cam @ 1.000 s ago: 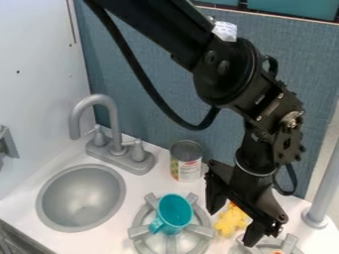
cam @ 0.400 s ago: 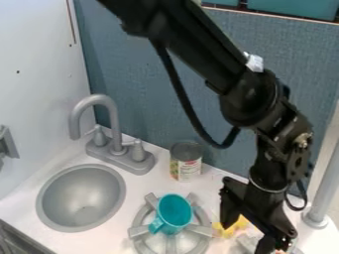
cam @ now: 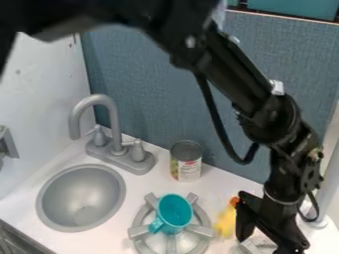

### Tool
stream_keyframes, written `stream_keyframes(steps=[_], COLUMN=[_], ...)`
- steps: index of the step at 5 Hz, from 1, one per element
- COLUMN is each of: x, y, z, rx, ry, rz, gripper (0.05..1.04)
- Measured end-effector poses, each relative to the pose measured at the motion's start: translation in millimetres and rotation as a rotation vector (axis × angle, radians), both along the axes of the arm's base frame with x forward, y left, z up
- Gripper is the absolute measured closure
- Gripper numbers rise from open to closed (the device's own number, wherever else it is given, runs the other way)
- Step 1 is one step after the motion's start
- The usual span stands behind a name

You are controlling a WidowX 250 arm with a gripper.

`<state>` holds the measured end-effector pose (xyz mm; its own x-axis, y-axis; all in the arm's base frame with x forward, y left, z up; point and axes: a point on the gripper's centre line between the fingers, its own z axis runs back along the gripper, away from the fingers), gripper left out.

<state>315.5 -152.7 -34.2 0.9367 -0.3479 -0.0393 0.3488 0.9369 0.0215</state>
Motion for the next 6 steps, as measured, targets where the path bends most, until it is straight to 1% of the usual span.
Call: stream_keyframes(steps=[1,2,3,4,5,6], x=[6,12,16,18,19,15], y=[-7,-15,-21,-23,-23,-21], z=[-17.5,-27.7,-35.0,-41.5,-44.7,-47.3], rx=[0.027,0.035,0.015,0.019,0.022,0.025], ry=[0.039,0.054,0.06,0.073,0.077,0.078], rz=[0.009,0.0,-0.01,-0.014,0.003,0.026], gripper=[0.076,0.076,0.076,0.133,0.411,0.565])
